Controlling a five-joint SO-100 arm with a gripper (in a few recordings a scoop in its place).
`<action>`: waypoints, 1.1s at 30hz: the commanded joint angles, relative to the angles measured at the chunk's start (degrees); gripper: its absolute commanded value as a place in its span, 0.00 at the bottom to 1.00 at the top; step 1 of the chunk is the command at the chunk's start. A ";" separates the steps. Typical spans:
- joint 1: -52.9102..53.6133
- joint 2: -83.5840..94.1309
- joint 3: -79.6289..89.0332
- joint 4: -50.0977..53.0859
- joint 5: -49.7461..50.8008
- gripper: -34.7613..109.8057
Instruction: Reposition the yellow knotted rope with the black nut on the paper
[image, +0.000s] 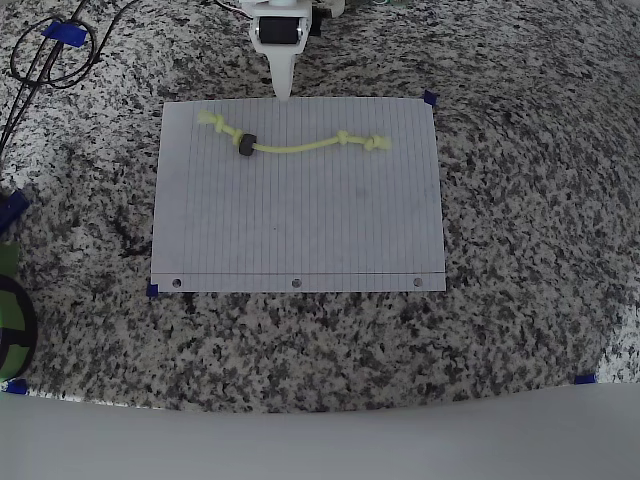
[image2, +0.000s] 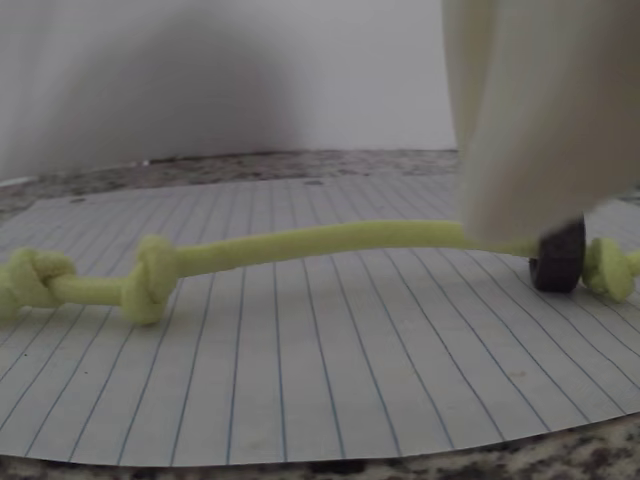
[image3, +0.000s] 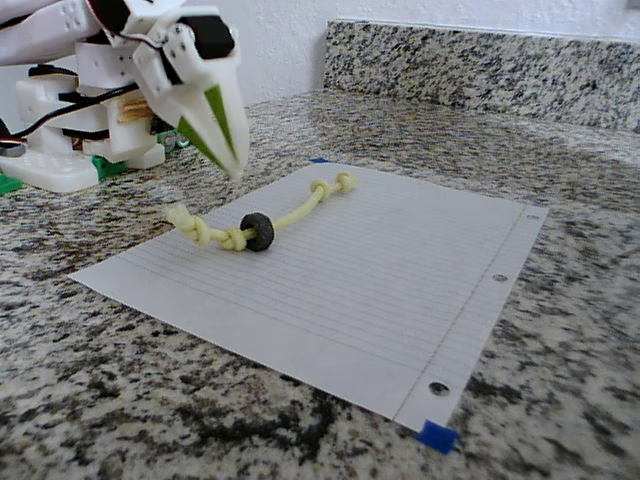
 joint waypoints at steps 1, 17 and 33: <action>0.35 0.09 0.53 0.70 -0.44 0.24; 0.00 0.09 1.14 1.49 -0.44 0.24; 0.18 0.09 1.14 1.32 -0.26 0.25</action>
